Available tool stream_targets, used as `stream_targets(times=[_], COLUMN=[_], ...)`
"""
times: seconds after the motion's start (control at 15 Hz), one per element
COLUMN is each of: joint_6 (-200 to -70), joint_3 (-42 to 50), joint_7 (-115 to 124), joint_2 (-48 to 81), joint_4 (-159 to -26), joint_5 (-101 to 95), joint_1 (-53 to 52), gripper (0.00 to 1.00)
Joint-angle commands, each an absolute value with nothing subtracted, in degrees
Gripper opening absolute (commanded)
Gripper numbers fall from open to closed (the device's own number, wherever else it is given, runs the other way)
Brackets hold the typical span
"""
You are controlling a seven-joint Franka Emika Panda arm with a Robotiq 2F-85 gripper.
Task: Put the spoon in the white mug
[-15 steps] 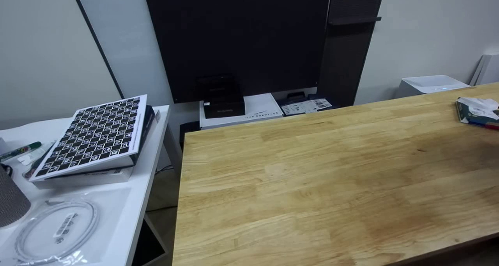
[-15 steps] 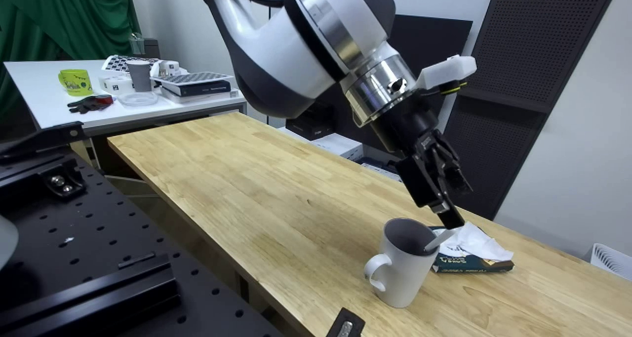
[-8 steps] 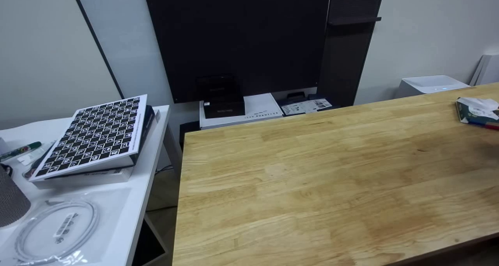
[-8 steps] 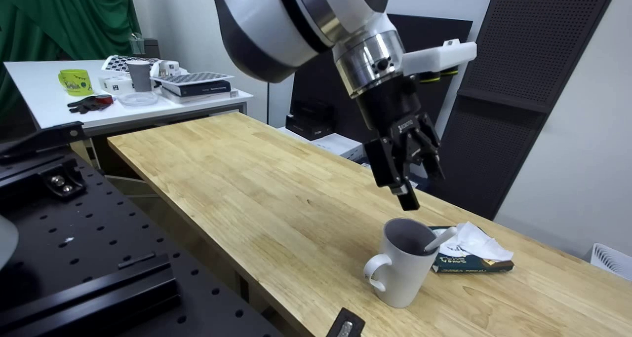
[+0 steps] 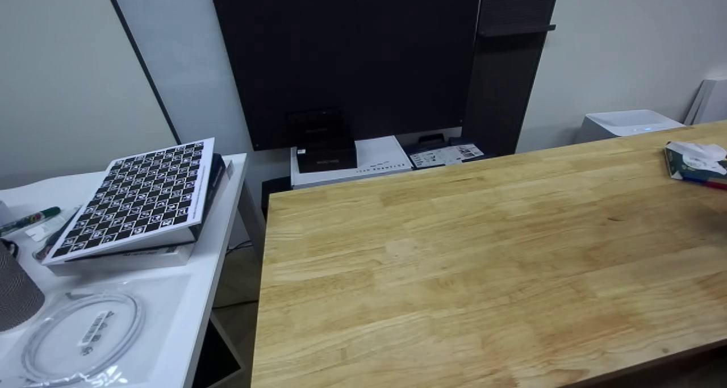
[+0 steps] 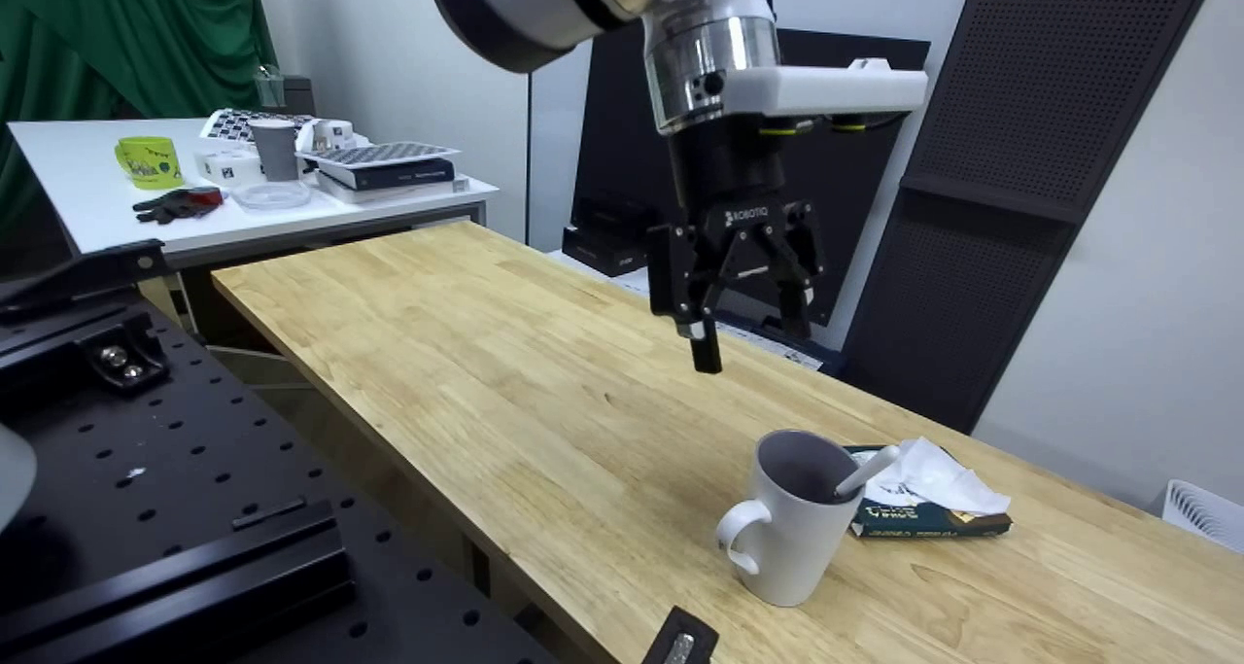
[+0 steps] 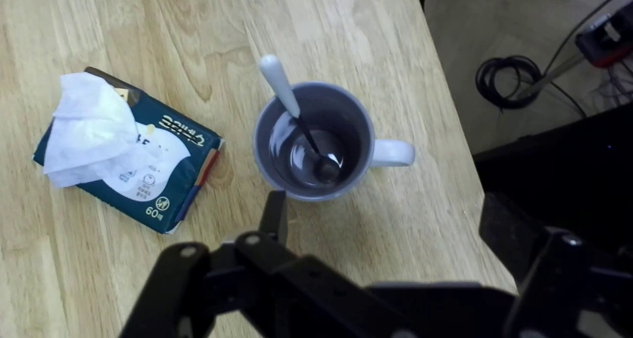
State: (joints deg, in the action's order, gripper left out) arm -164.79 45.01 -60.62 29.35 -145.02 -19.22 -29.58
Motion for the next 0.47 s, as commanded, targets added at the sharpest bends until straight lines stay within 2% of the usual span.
stream_targets(times=[0.0, 0.2, 0.27, 0.4], joint_6=[-159.07, -160.74, -159.83, -160.11], joint_3=[34.31, 20.91, 23.16, 18.56], joint_7=[-53.67, -54.69, -51.77, -52.67], joint_2=[21.60, 18.95, 21.16, 20.30], joint_4=[-144.81, -146.25, -144.52, -144.85], joint_5=[-20.96, -16.32, -23.40, -21.08], joint_1=[-17.89, -4.71, -6.36, -1.65], gripper=[1.00, 1.00, 1.00, 1.00])
